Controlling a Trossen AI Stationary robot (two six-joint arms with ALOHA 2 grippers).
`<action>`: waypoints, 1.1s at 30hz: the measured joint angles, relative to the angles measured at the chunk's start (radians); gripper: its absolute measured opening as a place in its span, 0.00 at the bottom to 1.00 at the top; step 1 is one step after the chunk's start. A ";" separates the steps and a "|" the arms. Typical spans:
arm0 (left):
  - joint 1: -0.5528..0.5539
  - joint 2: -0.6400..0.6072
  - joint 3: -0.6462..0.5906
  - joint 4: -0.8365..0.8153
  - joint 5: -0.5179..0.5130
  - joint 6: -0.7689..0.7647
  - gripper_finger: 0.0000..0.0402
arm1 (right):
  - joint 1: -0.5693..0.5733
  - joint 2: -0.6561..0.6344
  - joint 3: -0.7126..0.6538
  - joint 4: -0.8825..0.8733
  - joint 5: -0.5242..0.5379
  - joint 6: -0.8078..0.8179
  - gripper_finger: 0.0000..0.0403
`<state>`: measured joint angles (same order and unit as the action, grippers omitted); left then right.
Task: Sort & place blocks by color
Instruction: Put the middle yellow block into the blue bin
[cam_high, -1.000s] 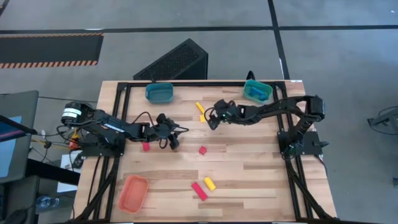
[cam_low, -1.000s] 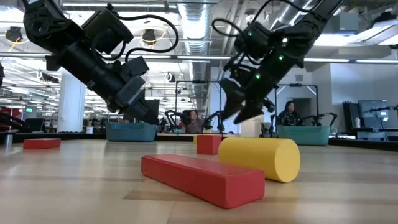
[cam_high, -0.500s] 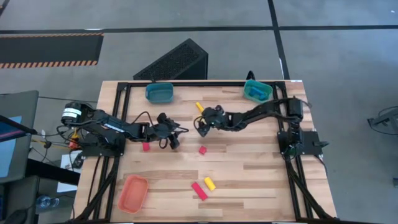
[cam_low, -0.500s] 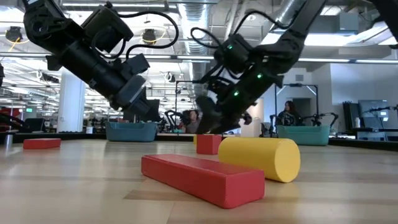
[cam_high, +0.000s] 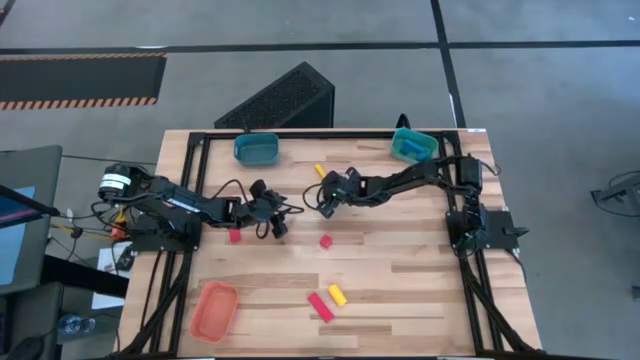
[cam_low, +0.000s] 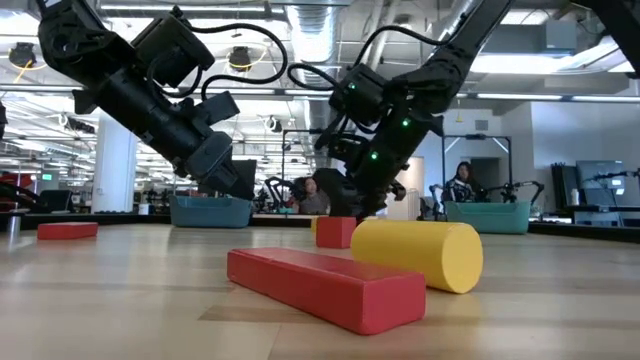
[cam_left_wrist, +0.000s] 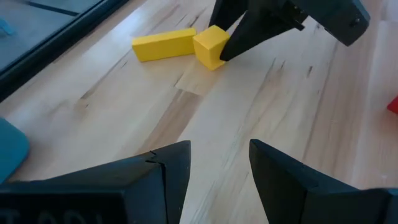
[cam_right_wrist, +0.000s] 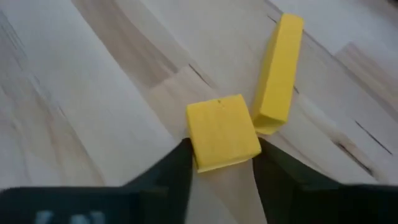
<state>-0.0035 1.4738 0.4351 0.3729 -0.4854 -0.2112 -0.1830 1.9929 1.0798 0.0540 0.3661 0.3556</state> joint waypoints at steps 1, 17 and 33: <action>0.000 0.000 0.000 0.000 0.000 0.001 0.38 | -0.002 0.000 0.000 0.003 -0.005 0.002 0.35; 0.000 0.000 0.000 0.001 -0.073 0.015 0.38 | 0.068 0.002 0.000 0.016 -0.022 -0.147 0.38; -0.008 0.000 0.000 0.064 0.121 0.190 0.46 | 0.172 -0.171 -0.005 -0.008 -0.033 -0.191 0.32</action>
<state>-0.0113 1.4738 0.4351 0.4366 -0.3642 -0.0215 -0.0115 1.8221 1.0744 0.0457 0.3333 0.1648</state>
